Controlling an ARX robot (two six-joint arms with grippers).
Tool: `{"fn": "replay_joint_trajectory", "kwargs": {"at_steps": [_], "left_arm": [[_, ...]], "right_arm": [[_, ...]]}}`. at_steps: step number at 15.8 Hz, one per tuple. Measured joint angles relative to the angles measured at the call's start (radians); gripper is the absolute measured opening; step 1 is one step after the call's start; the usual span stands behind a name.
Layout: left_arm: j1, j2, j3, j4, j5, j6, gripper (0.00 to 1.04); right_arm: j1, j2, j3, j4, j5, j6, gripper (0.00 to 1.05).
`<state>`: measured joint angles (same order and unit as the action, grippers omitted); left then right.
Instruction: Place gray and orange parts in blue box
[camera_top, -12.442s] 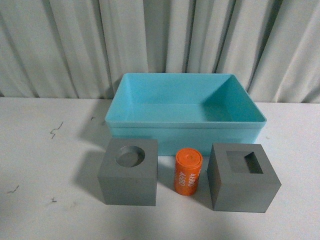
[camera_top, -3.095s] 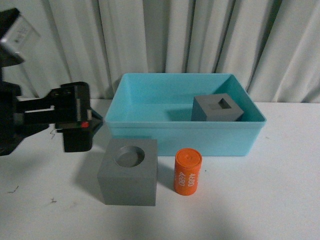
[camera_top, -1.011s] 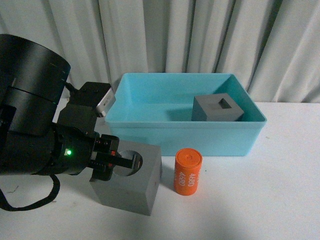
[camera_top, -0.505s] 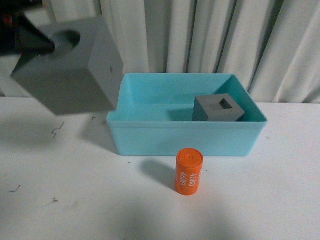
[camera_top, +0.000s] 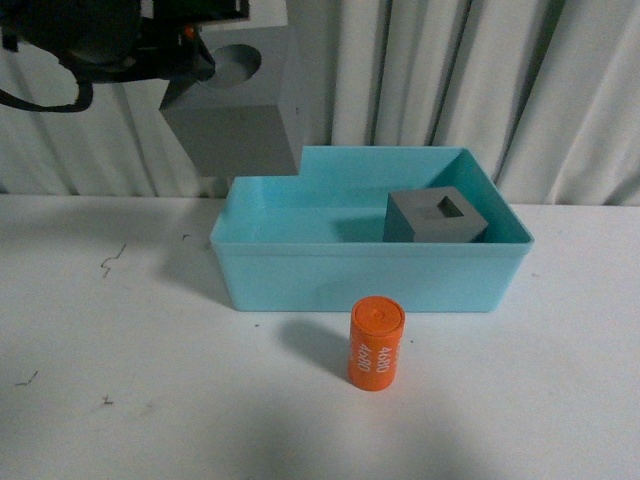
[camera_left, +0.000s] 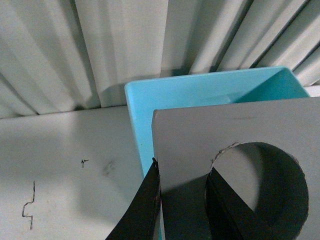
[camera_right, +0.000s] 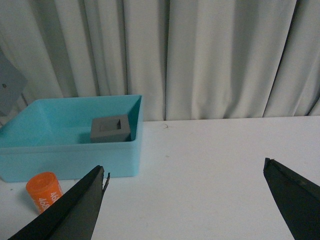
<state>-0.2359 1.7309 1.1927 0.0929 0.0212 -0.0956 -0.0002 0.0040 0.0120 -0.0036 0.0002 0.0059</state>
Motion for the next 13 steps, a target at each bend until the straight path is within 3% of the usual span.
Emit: {"fn": "replay_joint_trajectory", "kwargs": {"at_steps": [13], "left_arm": [[-0.023,0.18,0.06,0.013,-0.055,0.045,0.2]], "right_arm": [[0.0,0.0,0.0,0.0,0.0,0.0,0.98]]}}
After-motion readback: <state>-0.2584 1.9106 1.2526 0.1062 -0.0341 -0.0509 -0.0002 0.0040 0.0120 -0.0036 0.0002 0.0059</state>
